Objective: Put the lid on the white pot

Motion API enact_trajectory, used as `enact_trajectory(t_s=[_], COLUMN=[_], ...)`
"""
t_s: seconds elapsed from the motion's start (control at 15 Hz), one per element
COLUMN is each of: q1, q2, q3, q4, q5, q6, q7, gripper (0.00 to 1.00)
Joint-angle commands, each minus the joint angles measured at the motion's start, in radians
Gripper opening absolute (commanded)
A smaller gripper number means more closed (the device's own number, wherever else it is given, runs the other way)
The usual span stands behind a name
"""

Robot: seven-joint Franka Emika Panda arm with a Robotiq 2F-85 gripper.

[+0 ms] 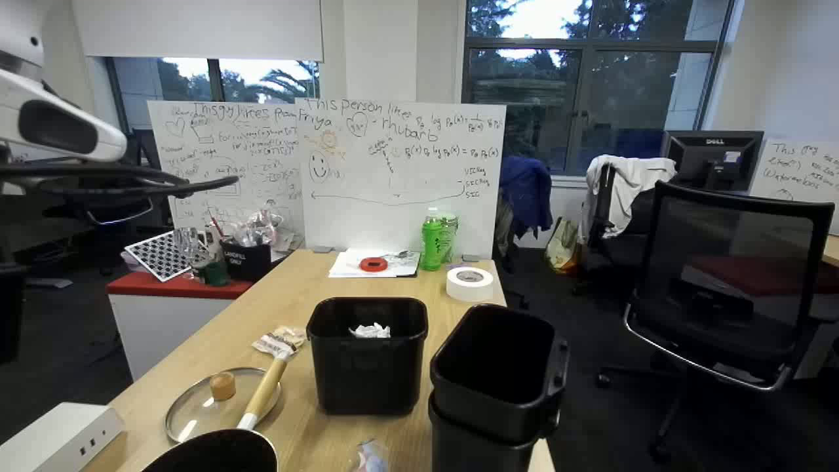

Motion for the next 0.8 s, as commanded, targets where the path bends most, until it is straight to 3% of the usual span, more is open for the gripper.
enact_trajectory(t_s=[0.0,0.47,0.73], q1=[-0.027,-0.024,-0.009], q2=[0.002,0.007,0.024], q3=[0.025,0.028,0.065], q4=[0.002,0.009,0.033], q5=[0.006,0.012,0.037], q6=[-0.003,-0.008,-0.004], q7=[-0.006,0.0,0.044], gripper=[1.0,1.0,1.0])
